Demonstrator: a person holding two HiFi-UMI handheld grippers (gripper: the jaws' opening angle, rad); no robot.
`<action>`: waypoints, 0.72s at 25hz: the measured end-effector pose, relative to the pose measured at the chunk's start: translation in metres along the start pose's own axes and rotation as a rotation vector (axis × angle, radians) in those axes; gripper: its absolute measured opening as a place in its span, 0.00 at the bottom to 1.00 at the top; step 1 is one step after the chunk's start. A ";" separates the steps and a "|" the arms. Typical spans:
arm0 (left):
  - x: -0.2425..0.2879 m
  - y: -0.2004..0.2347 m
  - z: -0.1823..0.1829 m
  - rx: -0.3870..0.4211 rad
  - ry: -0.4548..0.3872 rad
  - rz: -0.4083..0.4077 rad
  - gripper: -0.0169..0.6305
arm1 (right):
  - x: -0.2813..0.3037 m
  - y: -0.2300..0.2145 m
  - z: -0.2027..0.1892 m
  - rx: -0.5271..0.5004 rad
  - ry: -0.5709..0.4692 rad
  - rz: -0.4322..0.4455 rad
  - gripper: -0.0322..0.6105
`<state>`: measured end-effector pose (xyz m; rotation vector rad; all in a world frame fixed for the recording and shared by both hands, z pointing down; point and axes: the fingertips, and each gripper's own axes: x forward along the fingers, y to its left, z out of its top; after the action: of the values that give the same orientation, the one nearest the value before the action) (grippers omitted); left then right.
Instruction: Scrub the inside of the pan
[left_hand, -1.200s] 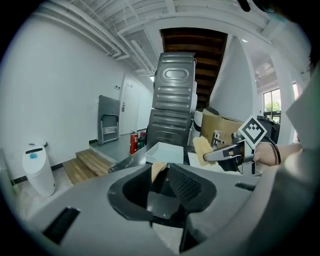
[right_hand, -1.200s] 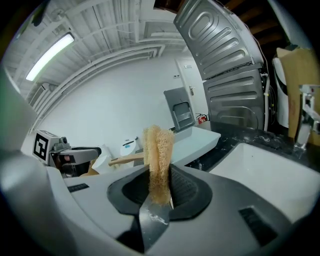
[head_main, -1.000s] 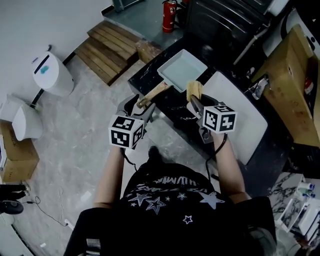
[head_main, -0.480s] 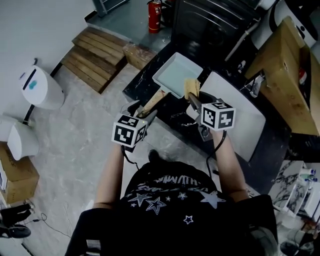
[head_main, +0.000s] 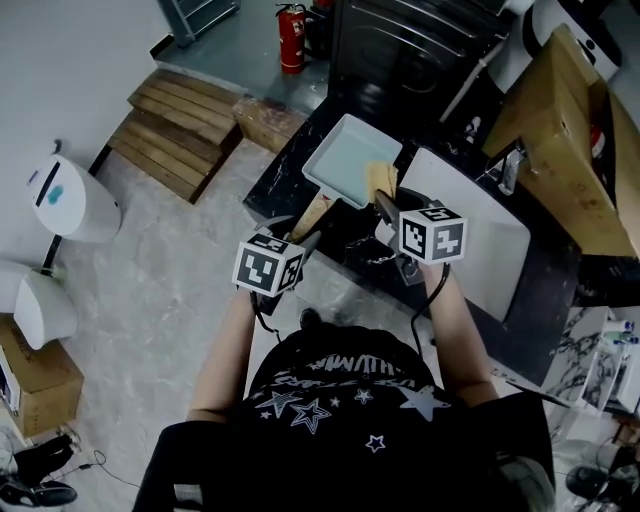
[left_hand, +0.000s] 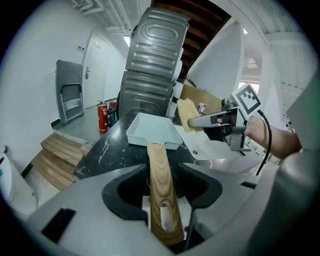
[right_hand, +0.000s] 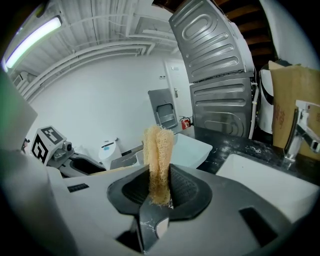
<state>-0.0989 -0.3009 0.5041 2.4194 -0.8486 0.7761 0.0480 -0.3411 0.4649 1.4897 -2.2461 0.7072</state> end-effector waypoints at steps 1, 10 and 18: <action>0.001 0.000 0.000 0.002 0.005 0.001 0.31 | 0.001 0.000 0.000 0.001 -0.001 -0.005 0.19; 0.005 0.001 -0.002 0.008 0.053 0.040 0.24 | 0.009 -0.009 0.002 -0.027 0.022 0.011 0.19; 0.007 0.001 -0.002 -0.013 0.089 0.045 0.24 | 0.044 -0.032 0.030 -0.145 0.054 -0.028 0.19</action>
<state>-0.0959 -0.3032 0.5098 2.3425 -0.8727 0.8857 0.0602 -0.4013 0.4713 1.4133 -2.1819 0.5567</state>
